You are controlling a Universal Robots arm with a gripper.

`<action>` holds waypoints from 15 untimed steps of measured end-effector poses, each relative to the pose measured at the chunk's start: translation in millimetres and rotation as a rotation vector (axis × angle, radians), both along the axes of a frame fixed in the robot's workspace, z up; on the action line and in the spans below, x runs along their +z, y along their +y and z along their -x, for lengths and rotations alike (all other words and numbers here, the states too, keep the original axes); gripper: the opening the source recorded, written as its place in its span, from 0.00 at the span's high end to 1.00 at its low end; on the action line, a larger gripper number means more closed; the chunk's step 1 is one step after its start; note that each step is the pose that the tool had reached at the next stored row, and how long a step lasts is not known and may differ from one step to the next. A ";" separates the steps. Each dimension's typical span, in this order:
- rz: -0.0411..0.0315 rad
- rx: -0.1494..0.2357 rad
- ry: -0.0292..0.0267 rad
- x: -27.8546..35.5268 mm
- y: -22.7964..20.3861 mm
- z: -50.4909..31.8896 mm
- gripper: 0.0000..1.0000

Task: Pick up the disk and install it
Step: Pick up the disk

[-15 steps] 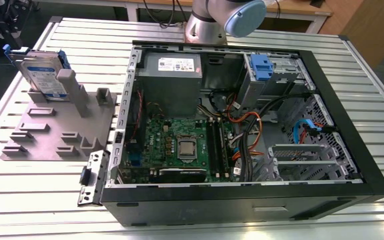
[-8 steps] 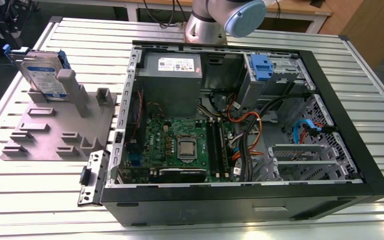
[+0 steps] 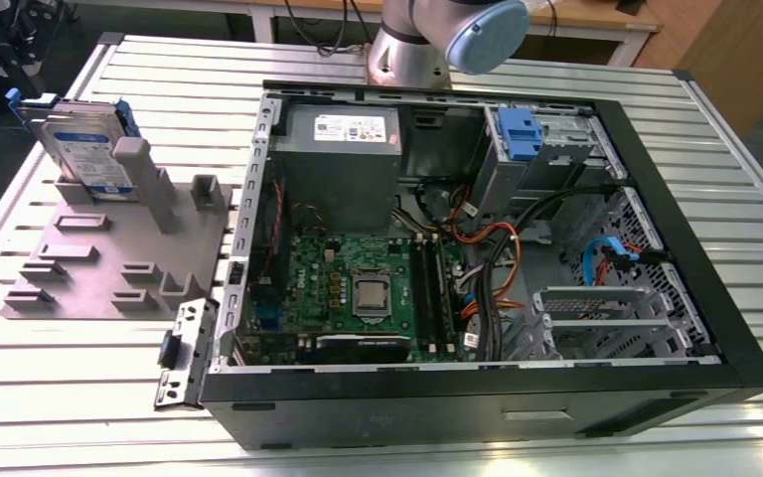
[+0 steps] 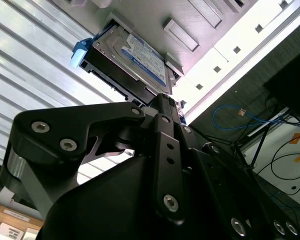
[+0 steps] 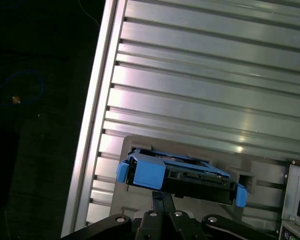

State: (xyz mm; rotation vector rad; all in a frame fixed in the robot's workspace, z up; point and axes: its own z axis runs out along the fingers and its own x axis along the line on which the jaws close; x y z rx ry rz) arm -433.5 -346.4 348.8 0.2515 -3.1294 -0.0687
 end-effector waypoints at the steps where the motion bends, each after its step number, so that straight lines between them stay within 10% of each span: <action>1: 0.0000 0.002 0.0001 0.0 0.0 0.0 0.89; 15: 0.0000 0.095 0.0000 0.0 0.0 0.0 0.89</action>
